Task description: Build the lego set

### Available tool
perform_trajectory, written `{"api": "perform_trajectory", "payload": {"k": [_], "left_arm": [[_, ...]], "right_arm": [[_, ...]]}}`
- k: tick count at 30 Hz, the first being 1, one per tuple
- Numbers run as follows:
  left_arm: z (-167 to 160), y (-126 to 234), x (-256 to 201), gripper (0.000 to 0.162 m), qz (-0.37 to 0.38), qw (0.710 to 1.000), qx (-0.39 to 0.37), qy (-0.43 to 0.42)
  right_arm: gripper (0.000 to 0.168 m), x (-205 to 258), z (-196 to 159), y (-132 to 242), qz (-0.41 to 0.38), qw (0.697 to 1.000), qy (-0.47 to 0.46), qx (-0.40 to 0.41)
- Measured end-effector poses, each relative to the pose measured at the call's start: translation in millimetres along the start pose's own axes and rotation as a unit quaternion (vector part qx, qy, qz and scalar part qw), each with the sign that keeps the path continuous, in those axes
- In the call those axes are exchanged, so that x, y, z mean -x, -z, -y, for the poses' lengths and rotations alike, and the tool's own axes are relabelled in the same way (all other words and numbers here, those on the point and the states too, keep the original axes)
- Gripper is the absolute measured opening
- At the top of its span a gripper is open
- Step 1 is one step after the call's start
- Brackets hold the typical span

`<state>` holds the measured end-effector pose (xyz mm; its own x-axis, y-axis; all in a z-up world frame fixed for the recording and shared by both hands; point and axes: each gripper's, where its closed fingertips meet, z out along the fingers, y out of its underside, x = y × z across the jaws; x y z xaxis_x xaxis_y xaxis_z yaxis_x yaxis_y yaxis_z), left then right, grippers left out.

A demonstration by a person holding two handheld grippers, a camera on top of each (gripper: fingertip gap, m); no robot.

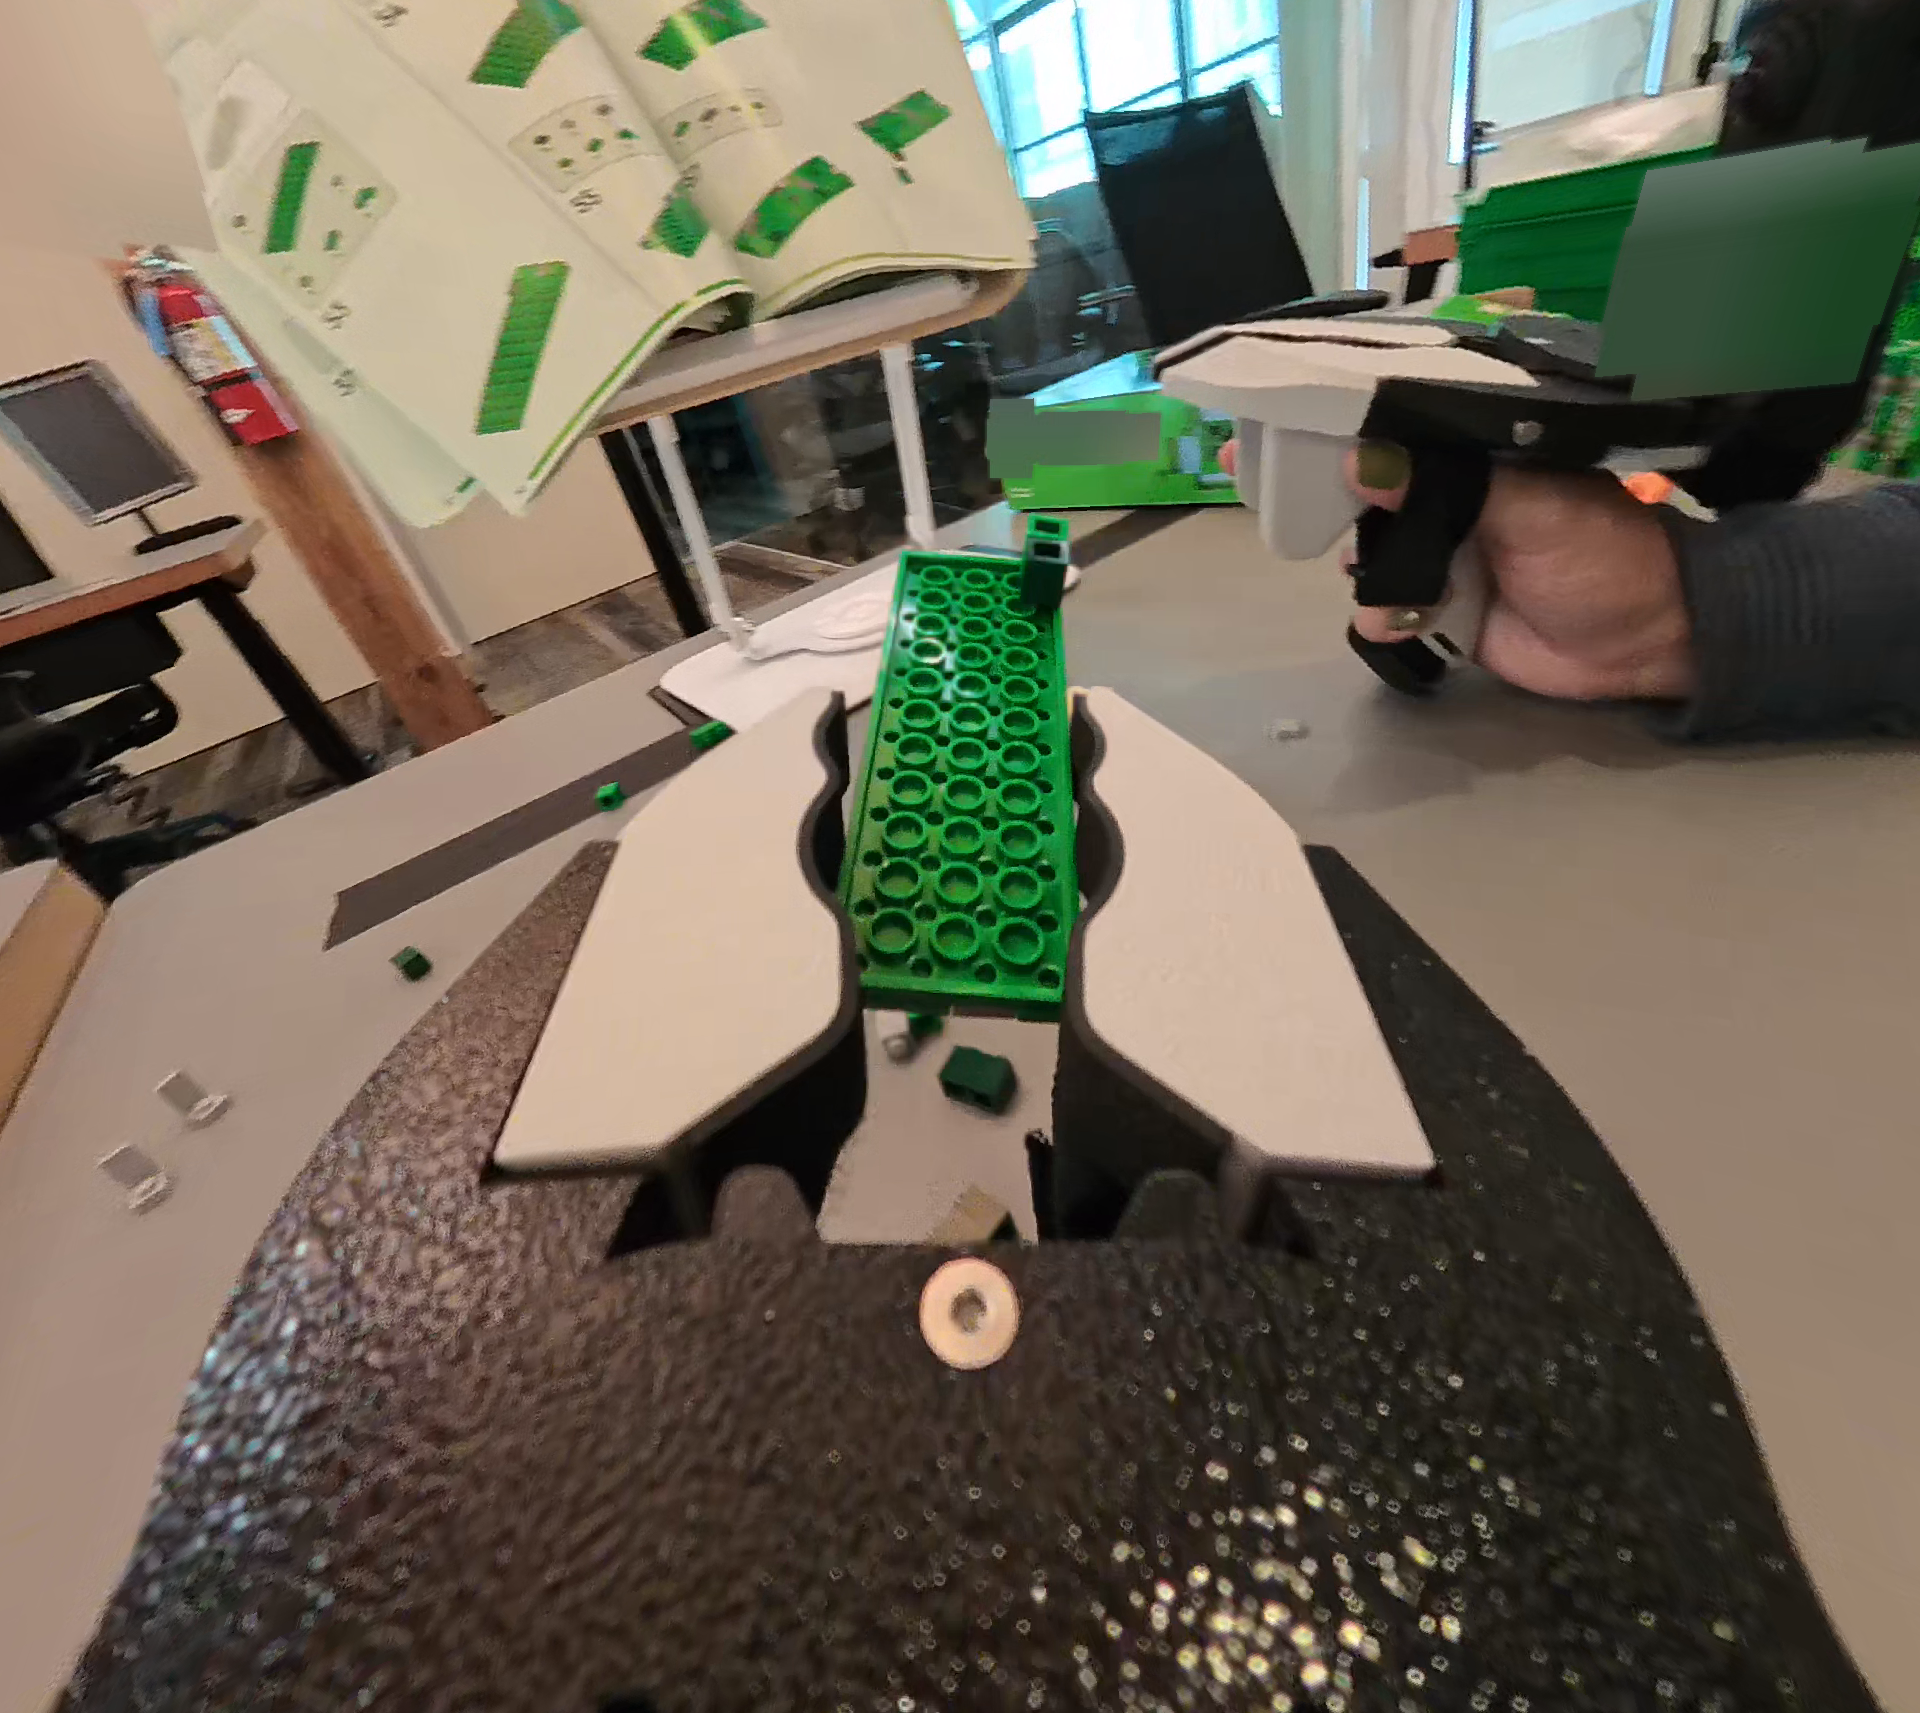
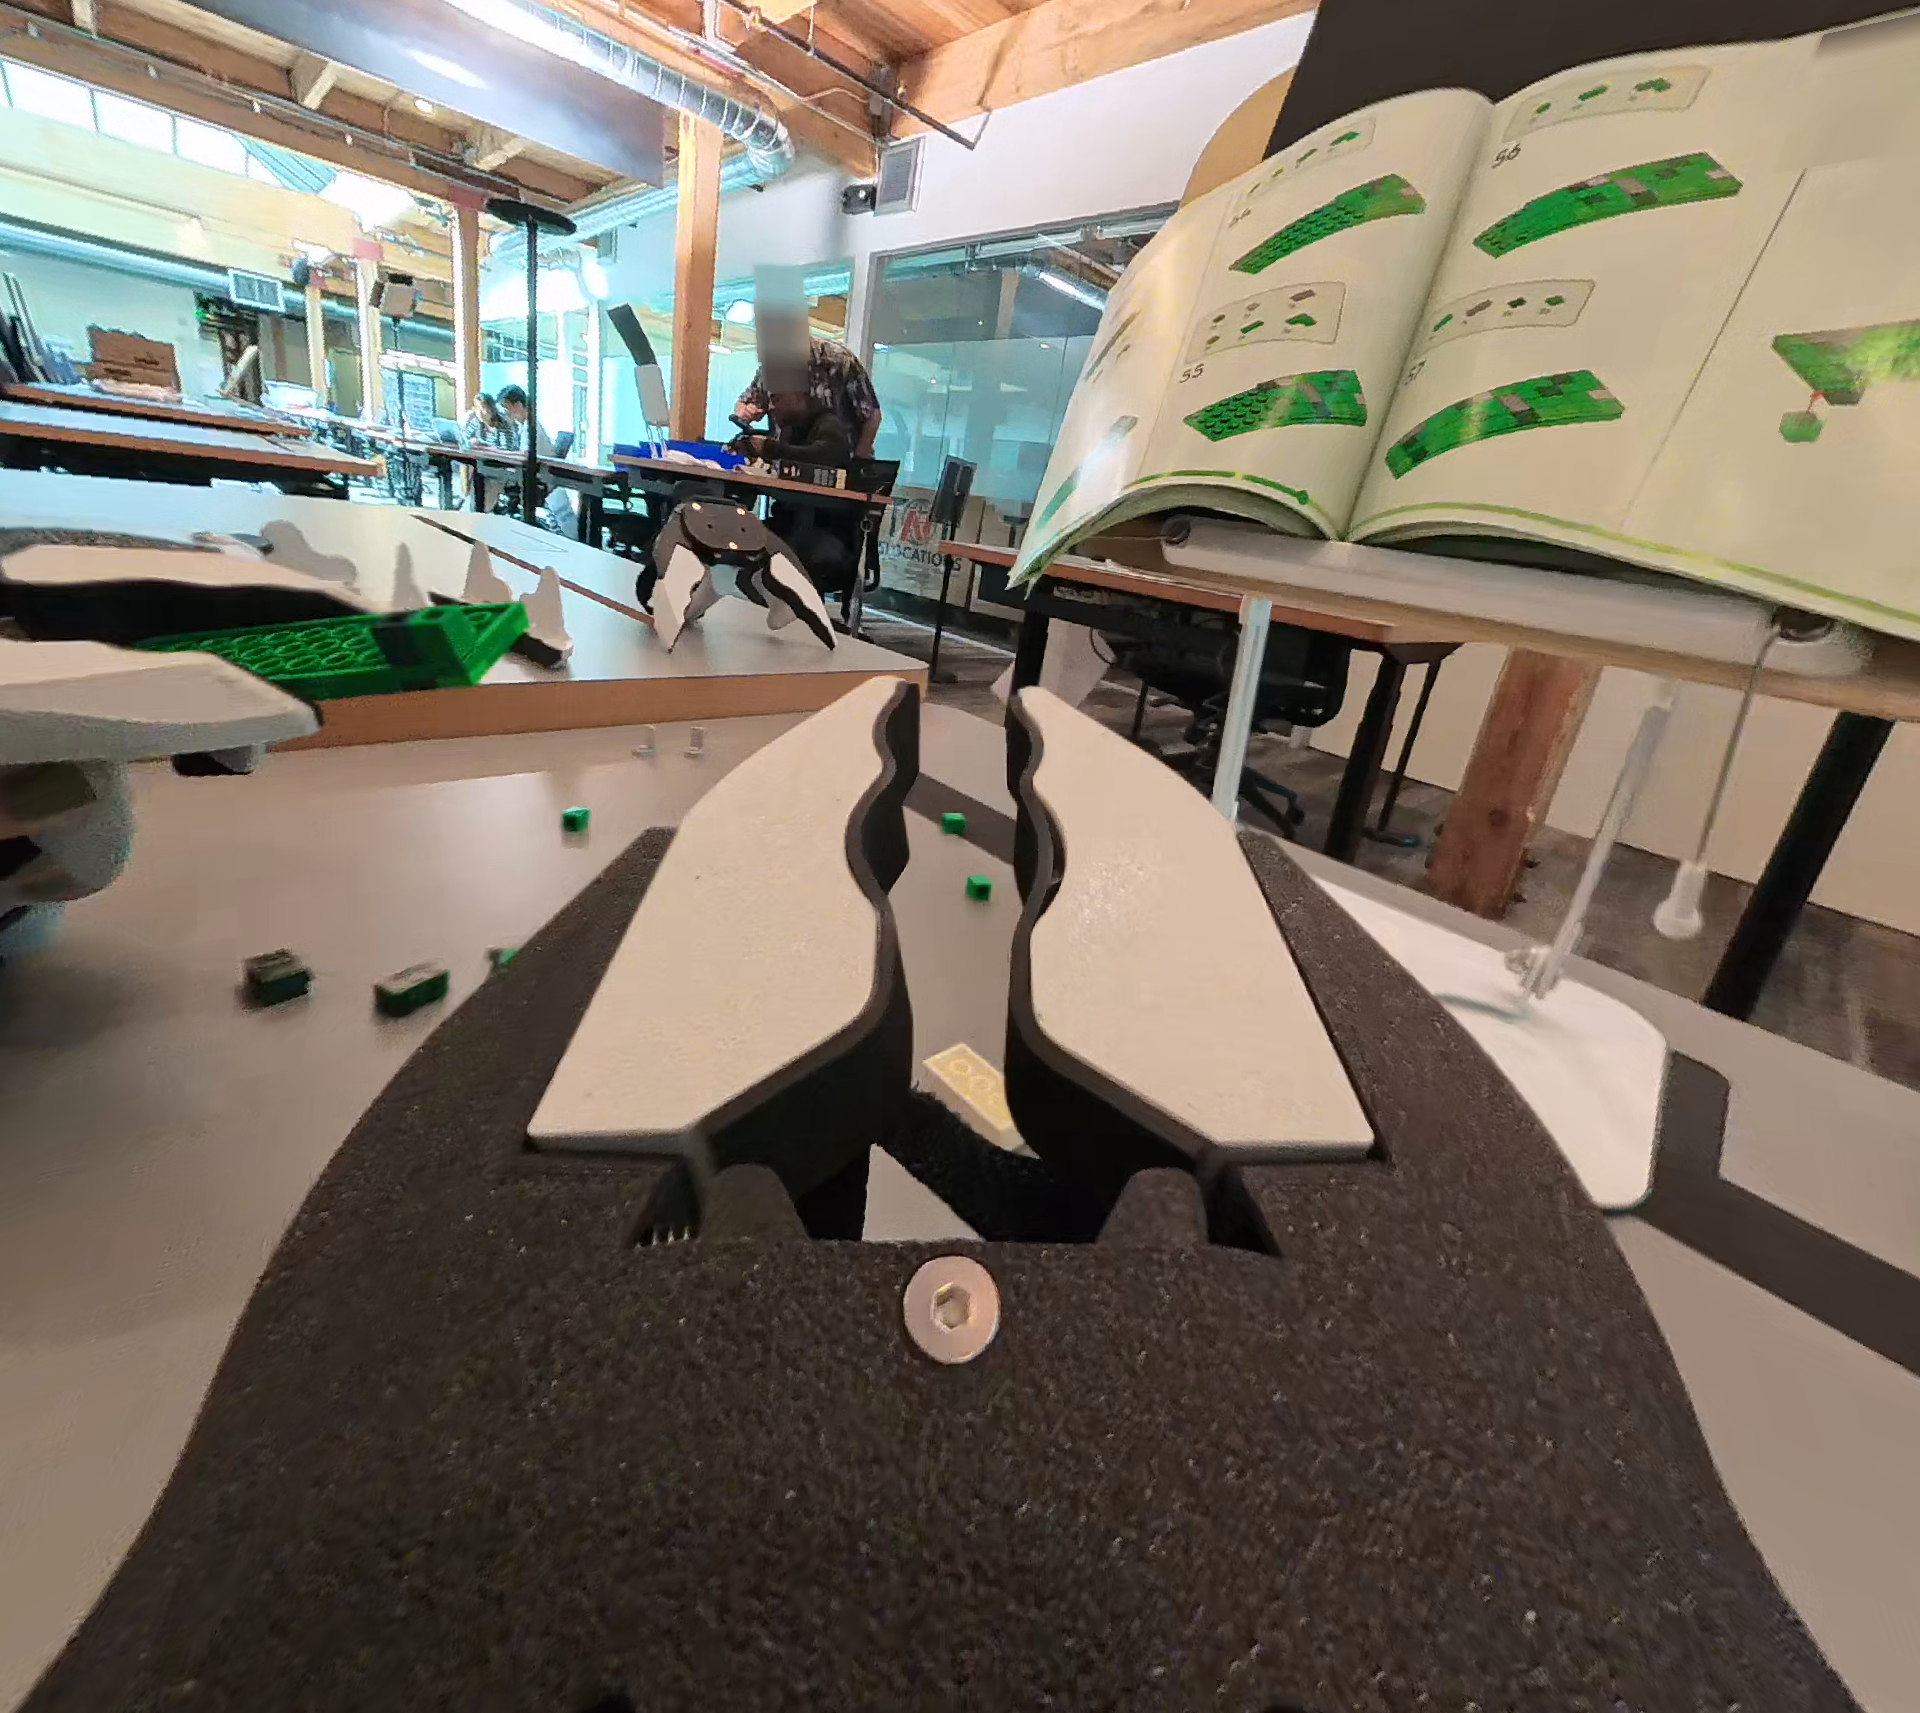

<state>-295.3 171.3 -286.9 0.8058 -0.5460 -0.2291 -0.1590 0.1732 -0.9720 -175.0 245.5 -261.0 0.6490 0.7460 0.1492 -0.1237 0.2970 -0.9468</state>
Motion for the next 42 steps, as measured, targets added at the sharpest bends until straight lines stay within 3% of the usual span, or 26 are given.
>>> {"api": "perform_trajectory", "payload": {"k": [8,20,28,31,42], "left_arm": [[-5.6,-24.7,32.8,0.040,0.082,0.997,0.006,0.002],[-2.6,-28.4,10.2,0.040,-0.038,0.994,-0.014,0.101],[-3.7,-30.8,8.4,0.040,-0.036,0.996,-0.009,0.087],[-4.7,-32.5,-5.9,0.040,-0.092,0.991,0.002,0.098],[-2.4,-31.0,-1.7,0.040,-0.080,0.991,-0.011,0.102]], "right_arm": [[0.011,0.5,-8.5,-19.3,0.011,0.999,0.045,0.007],[0.006,3.5,-8.8,-17.4,0.020,0.999,0.039,0.008],[0.003,7.5,-11.7,-18.5,0.028,0.998,0.051,0.016],[0.003,8.3,-11.9,-18.5,0.031,0.998,0.052,0.016],[0.002,10.8,-13.6,-18.6,0.035,0.997,0.060,0.021]]}}
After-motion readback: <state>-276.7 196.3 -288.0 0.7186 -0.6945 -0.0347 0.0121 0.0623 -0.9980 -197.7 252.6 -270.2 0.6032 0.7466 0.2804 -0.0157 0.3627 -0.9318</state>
